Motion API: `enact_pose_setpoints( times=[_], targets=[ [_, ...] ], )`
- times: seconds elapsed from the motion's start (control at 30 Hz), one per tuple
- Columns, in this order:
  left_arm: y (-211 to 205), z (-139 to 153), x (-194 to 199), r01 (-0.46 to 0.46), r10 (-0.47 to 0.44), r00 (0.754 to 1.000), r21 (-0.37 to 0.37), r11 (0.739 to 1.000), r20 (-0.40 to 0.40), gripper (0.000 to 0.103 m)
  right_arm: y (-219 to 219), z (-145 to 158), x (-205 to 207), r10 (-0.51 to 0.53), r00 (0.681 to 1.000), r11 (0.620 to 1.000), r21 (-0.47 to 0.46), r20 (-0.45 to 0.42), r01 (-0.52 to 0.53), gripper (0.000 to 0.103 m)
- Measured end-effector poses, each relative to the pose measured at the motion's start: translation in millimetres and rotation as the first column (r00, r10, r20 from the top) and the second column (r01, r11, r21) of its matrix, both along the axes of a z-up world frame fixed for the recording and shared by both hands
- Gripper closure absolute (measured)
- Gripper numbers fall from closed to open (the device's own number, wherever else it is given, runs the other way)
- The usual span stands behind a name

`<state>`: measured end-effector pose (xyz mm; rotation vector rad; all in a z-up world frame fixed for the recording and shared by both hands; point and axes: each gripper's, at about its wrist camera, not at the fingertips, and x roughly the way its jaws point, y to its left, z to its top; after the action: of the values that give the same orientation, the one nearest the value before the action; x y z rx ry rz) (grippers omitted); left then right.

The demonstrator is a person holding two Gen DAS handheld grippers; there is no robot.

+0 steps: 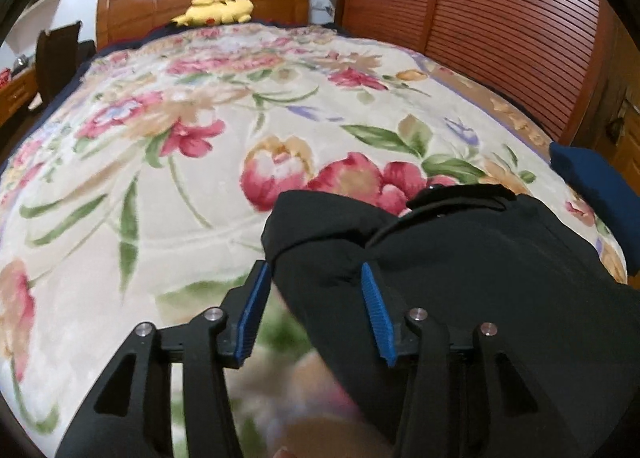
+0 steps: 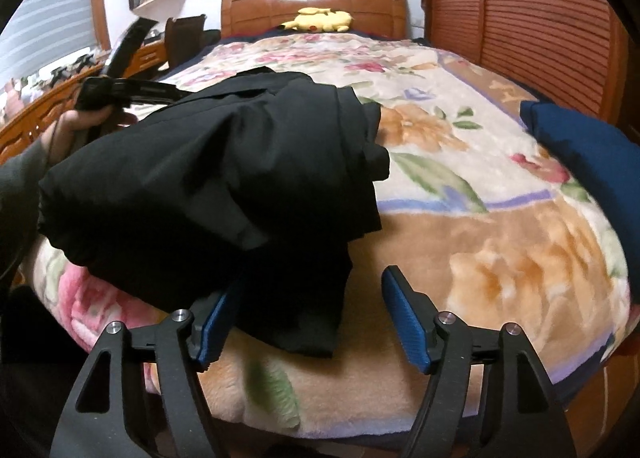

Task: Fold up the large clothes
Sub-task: 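Grasp the folded coat bundle with both tools and lift it, then carry the coat bundle with both tools onto the navy cushion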

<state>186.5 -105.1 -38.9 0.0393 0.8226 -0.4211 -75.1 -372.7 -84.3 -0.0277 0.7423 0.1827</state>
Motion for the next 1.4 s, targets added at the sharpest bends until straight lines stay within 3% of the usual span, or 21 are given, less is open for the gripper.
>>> enact_pose_setpoints(
  times=[0.13,0.37,0.6,0.67,0.73,0.8,0.87,0.97,1.17,1.4],
  targets=[
    [-7.1,-13.8,12.3,0.010,-0.010,1.000,0.059,0.998,-0.011,0.041,-1.5,-1.9,2.7,-0.004,1.000,1.000,0.020,-0.003,0.004,0.030],
    [-5.5,-24.1,25.4,-0.004,0.006,0.999,0.067,0.998,-0.036,0.019,3.7,-2.8,10.6,0.009,1.000,1.000,0.016,-0.010,-0.008,0.030],
    [-6.4,-33.2,36.1,0.023,-0.021,0.995,0.020,1.000,-0.100,0.017,-0.4,-5.2,14.8,0.029,0.999,0.999,0.044,-0.031,-0.028,0.033],
    [-8.0,-33.0,35.1,0.037,-0.035,0.994,0.016,0.999,-0.104,0.026,-0.5,-4.9,14.4,0.048,0.998,0.997,0.058,-0.038,-0.046,0.042],
    [-7.9,-33.0,34.7,0.068,-0.071,0.989,-0.028,0.997,-0.130,0.040,0.1,-3.5,14.5,0.088,0.995,0.993,0.089,-0.051,-0.083,0.063],
    [-9.4,-31.4,32.8,0.081,-0.085,0.987,-0.037,0.996,-0.134,0.050,3.9,-2.3,14.0,0.100,0.994,0.991,0.093,-0.055,-0.094,0.070],
    [-13.4,-27.4,28.9,0.098,-0.102,0.986,-0.035,0.995,-0.128,0.071,1.9,-1.5,12.8,0.108,0.993,0.989,0.107,-0.048,-0.102,0.076],
    [-19.6,-16.8,21.1,0.101,-0.100,0.990,0.003,0.995,-0.097,0.090,-3.1,2.3,7.3,0.100,0.995,0.988,0.124,-0.021,-0.097,0.088],
    [-24.1,23.4,-4.1,0.056,-0.057,0.998,0.045,0.997,0.033,0.095,-19.1,23.0,3.1,0.068,0.996,0.986,0.151,0.063,-0.077,0.093],
    [-47.1,82.2,-27.5,0.026,-0.035,0.987,0.063,0.998,0.158,0.097,-47.1,48.6,17.1,0.055,0.989,0.986,0.145,0.141,-0.076,0.095]
  ],
)
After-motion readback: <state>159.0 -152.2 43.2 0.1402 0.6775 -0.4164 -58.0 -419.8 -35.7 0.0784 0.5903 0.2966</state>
